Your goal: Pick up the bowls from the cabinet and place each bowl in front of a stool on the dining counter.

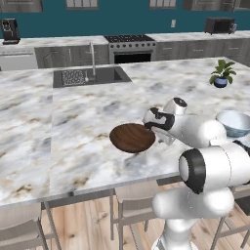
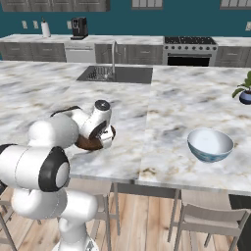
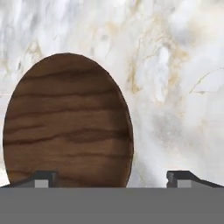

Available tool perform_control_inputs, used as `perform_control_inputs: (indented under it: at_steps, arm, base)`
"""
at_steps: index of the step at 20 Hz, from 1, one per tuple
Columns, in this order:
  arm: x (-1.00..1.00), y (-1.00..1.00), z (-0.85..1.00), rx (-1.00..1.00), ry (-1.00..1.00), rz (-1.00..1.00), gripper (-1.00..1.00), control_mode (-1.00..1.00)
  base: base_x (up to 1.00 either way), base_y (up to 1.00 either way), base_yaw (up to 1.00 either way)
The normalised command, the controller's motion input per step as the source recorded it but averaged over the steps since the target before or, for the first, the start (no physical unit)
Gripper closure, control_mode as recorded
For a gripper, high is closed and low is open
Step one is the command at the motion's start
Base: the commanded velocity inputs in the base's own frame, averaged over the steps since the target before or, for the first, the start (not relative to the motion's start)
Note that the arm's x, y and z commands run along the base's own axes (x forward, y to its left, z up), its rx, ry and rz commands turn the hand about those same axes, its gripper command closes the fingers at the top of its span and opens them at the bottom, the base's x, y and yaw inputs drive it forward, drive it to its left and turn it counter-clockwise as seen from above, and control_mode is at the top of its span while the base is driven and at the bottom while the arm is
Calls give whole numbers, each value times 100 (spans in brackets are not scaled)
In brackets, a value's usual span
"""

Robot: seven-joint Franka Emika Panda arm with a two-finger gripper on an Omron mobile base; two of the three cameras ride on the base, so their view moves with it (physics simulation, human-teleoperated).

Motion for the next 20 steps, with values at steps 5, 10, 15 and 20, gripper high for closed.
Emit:
perform_control_inputs:
  at_steps: [5,10,15,20]
  arm:
    - [-87,0,100,-31,-14,4,-100,-100]
    - [-85,0,100,-27,-4,7,-100,-100]
    - [-73,0,100,-19,0,8,-100,-100]
    - [-71,0,100,-8,4,9,-100,-100]
  base:
    - [0,0,0]
    - [0,0,0]
    - [0,0,0]
    - [0,0,0]
